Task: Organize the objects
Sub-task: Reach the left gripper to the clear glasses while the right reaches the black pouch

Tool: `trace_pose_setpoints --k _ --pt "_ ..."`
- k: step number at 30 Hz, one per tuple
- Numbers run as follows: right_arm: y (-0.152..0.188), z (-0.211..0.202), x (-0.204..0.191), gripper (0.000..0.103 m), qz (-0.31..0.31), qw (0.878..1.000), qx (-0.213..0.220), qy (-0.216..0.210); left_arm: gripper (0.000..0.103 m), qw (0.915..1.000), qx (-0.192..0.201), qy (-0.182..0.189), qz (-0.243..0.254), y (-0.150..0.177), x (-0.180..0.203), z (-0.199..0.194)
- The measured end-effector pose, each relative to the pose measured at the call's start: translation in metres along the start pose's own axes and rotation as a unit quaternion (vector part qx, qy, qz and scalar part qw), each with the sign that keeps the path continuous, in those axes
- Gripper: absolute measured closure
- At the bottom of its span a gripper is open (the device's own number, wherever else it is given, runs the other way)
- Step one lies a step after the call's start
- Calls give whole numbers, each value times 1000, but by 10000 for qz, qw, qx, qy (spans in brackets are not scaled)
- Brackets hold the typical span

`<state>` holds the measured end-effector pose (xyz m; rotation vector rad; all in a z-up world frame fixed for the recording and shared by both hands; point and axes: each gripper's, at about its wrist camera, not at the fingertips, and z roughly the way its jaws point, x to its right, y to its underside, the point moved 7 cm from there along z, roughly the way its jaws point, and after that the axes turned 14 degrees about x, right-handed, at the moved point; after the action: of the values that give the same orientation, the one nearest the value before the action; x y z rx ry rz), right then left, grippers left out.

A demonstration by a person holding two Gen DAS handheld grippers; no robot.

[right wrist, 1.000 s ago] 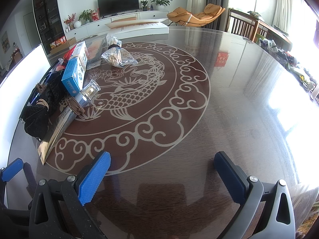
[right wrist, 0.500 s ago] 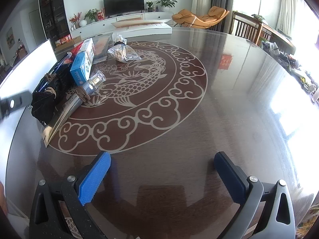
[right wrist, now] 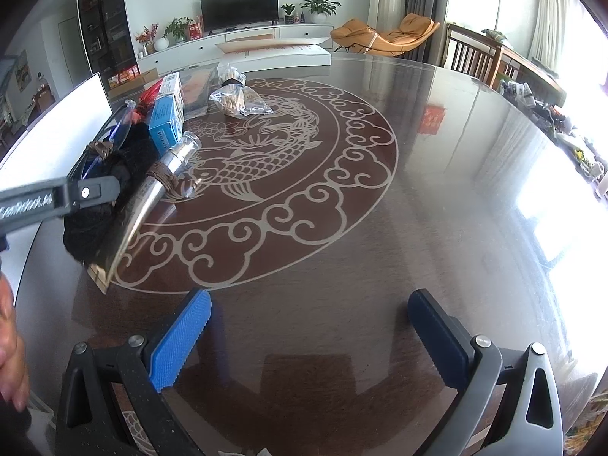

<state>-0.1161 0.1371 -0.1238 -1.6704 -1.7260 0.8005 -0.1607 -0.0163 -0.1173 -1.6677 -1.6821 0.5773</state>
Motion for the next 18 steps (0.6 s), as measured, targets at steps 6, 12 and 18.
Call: trace_pose_setpoints --k 6,12,18 --pt "0 0 0 0 1 10000 1 2 62 9996 -180 30 224 33 13 -40" --pt "0 0 0 0 2 10000 3 3 40 9992 27 -61 399 25 5 -71" --pt "0 0 0 0 -3 10000 2 -1 35 9999 -7 -123 -1 9 -19 -61"
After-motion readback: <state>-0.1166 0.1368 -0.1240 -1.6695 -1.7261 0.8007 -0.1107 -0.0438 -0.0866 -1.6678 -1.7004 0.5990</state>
